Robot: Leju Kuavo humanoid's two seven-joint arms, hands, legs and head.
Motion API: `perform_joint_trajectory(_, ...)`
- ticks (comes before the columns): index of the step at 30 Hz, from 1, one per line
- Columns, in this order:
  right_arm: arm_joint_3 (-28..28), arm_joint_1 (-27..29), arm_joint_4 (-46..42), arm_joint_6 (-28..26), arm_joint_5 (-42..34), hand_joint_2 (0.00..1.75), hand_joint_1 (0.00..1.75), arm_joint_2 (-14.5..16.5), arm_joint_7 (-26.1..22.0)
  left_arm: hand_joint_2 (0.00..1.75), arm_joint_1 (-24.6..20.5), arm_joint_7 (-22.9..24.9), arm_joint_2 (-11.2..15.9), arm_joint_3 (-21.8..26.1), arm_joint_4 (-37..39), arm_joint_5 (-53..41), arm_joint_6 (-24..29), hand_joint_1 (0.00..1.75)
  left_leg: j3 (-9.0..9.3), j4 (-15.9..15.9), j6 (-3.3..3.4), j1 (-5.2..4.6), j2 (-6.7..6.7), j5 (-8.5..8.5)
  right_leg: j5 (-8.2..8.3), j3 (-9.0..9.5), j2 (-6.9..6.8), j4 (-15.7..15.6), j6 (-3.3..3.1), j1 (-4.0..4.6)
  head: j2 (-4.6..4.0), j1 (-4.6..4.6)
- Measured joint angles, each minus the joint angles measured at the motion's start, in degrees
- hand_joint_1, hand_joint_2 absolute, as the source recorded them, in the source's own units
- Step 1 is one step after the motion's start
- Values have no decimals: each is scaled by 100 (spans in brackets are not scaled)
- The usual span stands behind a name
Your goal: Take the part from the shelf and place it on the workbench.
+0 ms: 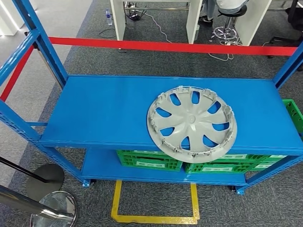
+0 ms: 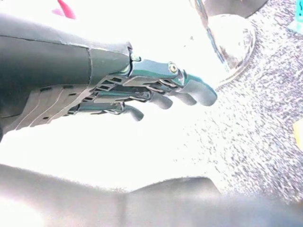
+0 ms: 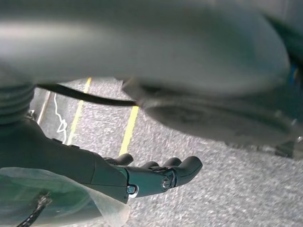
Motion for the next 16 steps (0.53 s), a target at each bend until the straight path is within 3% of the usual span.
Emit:
perform_joint_trajectory(2,-24,17,16,17,0,175,0,2,25,175,2,-5,-14,5,0,51,8,0,12,0,14,0,0,-9,-1,-1,0,-13,18,-1,0,0)
perform_joint_trajectory(6,-105,57,26,8,0,0,0,3,-90,0,13,-81,-18,24,0,128,78,0,26,1,31,-1,0,-20,-3,4,0,-24,40,-1,-1,-2)
perform_joint_trajectory(16,-117,87,28,44,0,0,0,3,-36,0,16,-249,-16,45,0,162,130,0,39,1,32,1,0,-18,-6,74,0,-23,50,2,-1,-3)
